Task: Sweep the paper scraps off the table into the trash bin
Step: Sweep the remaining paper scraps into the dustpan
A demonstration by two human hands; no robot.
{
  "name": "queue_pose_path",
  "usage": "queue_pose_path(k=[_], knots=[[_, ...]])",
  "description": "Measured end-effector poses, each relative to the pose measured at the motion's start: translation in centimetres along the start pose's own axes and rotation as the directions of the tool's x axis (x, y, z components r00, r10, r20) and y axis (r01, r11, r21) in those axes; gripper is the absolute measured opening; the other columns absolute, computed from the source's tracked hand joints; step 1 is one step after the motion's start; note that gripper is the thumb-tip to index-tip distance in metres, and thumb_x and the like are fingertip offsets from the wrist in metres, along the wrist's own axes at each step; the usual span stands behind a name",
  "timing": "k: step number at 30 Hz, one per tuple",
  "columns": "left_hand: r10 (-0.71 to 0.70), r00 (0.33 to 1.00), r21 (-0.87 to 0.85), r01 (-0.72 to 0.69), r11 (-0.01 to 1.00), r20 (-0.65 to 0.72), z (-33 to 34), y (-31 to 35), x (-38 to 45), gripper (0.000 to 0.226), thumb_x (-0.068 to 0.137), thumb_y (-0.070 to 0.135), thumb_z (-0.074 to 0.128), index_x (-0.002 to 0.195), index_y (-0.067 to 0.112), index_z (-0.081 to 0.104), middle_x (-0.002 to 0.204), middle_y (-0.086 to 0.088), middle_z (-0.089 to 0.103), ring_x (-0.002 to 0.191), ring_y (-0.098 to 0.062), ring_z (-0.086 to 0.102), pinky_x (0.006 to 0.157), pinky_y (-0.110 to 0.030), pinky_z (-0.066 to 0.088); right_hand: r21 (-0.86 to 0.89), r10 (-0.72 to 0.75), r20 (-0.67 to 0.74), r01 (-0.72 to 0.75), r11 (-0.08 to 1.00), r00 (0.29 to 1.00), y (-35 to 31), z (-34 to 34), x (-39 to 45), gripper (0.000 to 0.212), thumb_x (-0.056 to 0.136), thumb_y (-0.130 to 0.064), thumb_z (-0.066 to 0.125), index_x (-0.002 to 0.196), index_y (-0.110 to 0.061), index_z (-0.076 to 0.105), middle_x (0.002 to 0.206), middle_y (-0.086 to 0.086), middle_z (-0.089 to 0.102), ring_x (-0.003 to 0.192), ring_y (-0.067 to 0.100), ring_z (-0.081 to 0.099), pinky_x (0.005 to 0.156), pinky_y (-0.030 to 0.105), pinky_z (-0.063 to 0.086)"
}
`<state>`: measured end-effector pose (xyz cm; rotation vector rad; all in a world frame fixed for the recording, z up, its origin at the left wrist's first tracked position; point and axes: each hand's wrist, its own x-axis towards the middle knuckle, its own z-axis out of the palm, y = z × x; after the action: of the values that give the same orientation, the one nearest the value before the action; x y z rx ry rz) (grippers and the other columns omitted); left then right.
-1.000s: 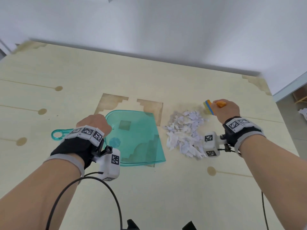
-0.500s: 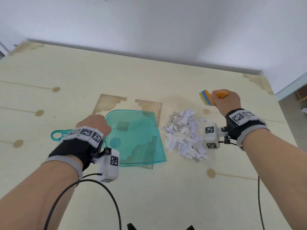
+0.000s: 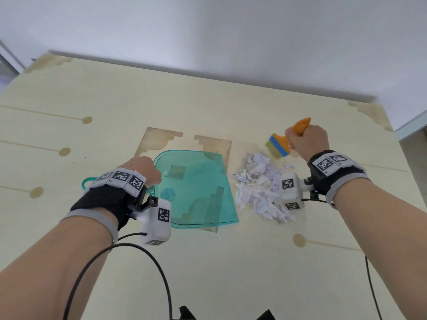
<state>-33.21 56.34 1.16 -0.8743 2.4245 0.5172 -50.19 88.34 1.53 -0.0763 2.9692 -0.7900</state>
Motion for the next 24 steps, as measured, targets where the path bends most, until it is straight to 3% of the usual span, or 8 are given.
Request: queue_pose_path(k=[4,8,11,13,16,18,22,24], knots=[[-0.01,1.0,-0.002,0.01,1.0,-0.001,0.0,0.0,-0.3,0.025,0.083,0.008,0.055,0.064,0.009,0.04,0.067,-0.005,0.045,0.064,-0.021,0.043,0.058,-0.025,0.035,0.023,-0.08,0.089,0.078,0.997,0.993,-0.7,1.3,-0.7,0.029,0.093,-0.023,0.053,0.11,-0.007,0.071,0.118,0.013,0.068,0.108,0.032,0.06,0.093,0.035,0.045],[-0.008,1.0,-0.023,0.008,1.0,0.017,0.5,0.4,-0.5,0.033,0.084,0.007,0.056,0.059,0.01,0.036,0.067,-0.006,0.046,0.066,-0.022,0.047,0.06,-0.026,0.036,-0.019,-0.14,0.18,0.146,0.989,0.974,-1.5,3.0,-2.5,0.033,0.09,-0.02,0.055,0.101,0.01,0.064,0.106,0.03,0.065,0.102,0.043,0.059,0.089,0.048,0.046],[-0.001,1.0,-0.01,0.001,1.0,0.008,0.7,0.6,-0.6,0.034,0.085,0.007,0.056,0.057,0.01,0.036,0.065,-0.005,0.045,0.063,-0.022,0.046,0.058,-0.025,0.036,0.011,-0.159,0.24,0.161,0.987,0.958,-1.9,3.3,-3.5,0.035,0.089,-0.019,0.056,0.101,0.013,0.062,0.105,0.032,0.063,0.103,0.044,0.057,0.09,0.049,0.046],[0.003,1.0,0.001,-0.003,1.0,-0.001,0.7,0.7,-0.9,0.035,0.085,0.008,0.056,0.057,0.01,0.035,0.062,-0.004,0.042,0.058,-0.02,0.042,0.055,-0.024,0.033,0.013,-0.15,0.238,0.152,0.988,0.96,-1.9,2.9,-3.7,0.037,0.09,-0.02,0.053,0.103,0.014,0.061,0.106,0.032,0.064,0.105,0.044,0.058,0.091,0.048,0.046],[0.001,1.0,0.026,0.0,1.0,-0.012,0.7,0.7,-1.1,0.037,0.085,0.01,0.056,0.057,0.01,0.033,0.059,-0.001,0.035,0.052,-0.015,0.033,0.049,-0.022,0.026,0.039,-0.071,0.101,0.067,0.997,0.992,-1.9,1.7,-3.2,0.041,0.093,-0.028,0.049,0.104,0.008,0.066,0.097,0.028,0.069,0.097,0.04,0.063,0.089,0.044,0.049],[0.006,1.0,0.03,-0.006,1.0,-0.01,0.8,0.7,-1.2,0.037,0.085,0.011,0.057,0.057,0.011,0.033,0.058,-0.001,0.034,0.051,-0.014,0.031,0.048,-0.022,0.026,0.056,-0.072,0.034,0.07,0.996,0.997,-1.5,1.4,-3.4,0.036,0.094,-0.028,0.05,0.104,0.0,0.07,0.103,0.02,0.071,0.099,0.034,0.063,0.09,0.037,0.048],[0.024,1.0,0.046,-0.024,0.999,-0.004,1.1,0.4,-1.6,0.037,0.083,0.016,0.06,0.056,0.011,0.035,0.057,-0.001,0.038,0.05,-0.015,0.035,0.048,-0.021,0.027,-0.023,-0.151,0.136,0.156,0.988,0.979,-1.2,3.0,-5.1,0.031,0.093,-0.021,0.053,0.098,0.005,0.068,0.109,0.022,0.068,0.102,0.036,0.061,0.09,0.039,0.046],[0.028,0.999,0.044,-0.029,0.999,0.017,1.1,0.3,-2.0,0.033,0.078,0.019,0.064,0.056,0.01,0.042,0.058,-0.002,0.047,0.052,-0.016,0.041,0.049,-0.02,0.03,0.013,-0.171,0.147,0.171,0.985,0.974,-1.4,3.6,-6.0,0.029,0.092,-0.022,0.055,0.096,0.002,0.07,0.109,0.016,0.07,0.102,0.03,0.062,0.091,0.032,0.046]])
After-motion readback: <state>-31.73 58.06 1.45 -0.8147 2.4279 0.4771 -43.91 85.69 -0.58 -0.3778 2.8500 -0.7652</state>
